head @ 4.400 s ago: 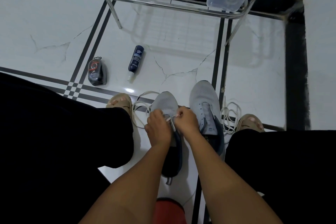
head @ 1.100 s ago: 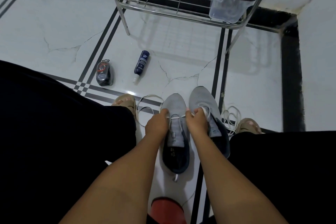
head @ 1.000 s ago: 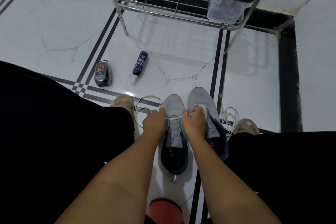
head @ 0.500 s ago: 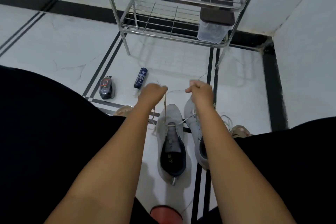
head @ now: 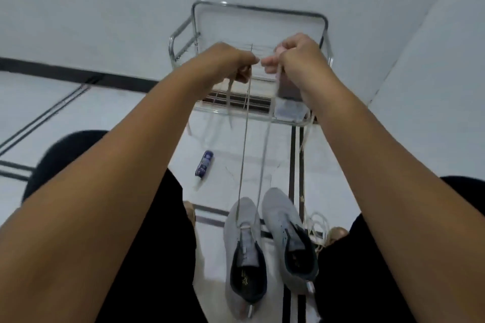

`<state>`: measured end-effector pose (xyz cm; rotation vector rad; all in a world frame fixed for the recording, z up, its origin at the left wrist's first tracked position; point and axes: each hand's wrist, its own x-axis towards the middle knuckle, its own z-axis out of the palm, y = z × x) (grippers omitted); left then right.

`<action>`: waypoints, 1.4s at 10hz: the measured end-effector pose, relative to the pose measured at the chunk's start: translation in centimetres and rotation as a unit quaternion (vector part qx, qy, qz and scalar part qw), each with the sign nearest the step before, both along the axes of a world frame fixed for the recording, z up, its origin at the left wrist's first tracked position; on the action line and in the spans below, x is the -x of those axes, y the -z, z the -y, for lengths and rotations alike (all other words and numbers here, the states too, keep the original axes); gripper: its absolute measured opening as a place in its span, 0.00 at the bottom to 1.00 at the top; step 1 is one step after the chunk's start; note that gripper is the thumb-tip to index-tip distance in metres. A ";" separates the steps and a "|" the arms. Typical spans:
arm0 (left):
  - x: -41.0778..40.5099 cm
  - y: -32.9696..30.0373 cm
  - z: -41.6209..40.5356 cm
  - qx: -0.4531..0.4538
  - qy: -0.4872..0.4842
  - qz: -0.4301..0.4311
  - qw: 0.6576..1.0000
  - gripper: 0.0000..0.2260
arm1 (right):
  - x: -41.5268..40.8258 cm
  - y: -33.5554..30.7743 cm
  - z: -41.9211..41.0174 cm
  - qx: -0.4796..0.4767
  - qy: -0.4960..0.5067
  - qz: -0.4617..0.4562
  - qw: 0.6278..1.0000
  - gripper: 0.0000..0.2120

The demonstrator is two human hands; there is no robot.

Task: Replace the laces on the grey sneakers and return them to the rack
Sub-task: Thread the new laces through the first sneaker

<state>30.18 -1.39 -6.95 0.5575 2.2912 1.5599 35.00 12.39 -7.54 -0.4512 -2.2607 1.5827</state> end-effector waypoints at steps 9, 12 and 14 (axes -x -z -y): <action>-7.4 31.1 1.8 0.301 -0.206 0.295 0.883 0.18 | -6.9 27.7 0.6 0.009 0.050 0.494 0.868 0.18; -14.0 36.9 1.0 0.311 -0.157 0.318 0.882 0.36 | -9.2 35.8 3.5 0.193 0.104 0.453 0.864 0.10; -13.4 38.0 1.8 0.334 -0.155 0.316 0.874 0.31 | -7.6 37.3 3.2 0.236 0.135 0.463 0.844 0.12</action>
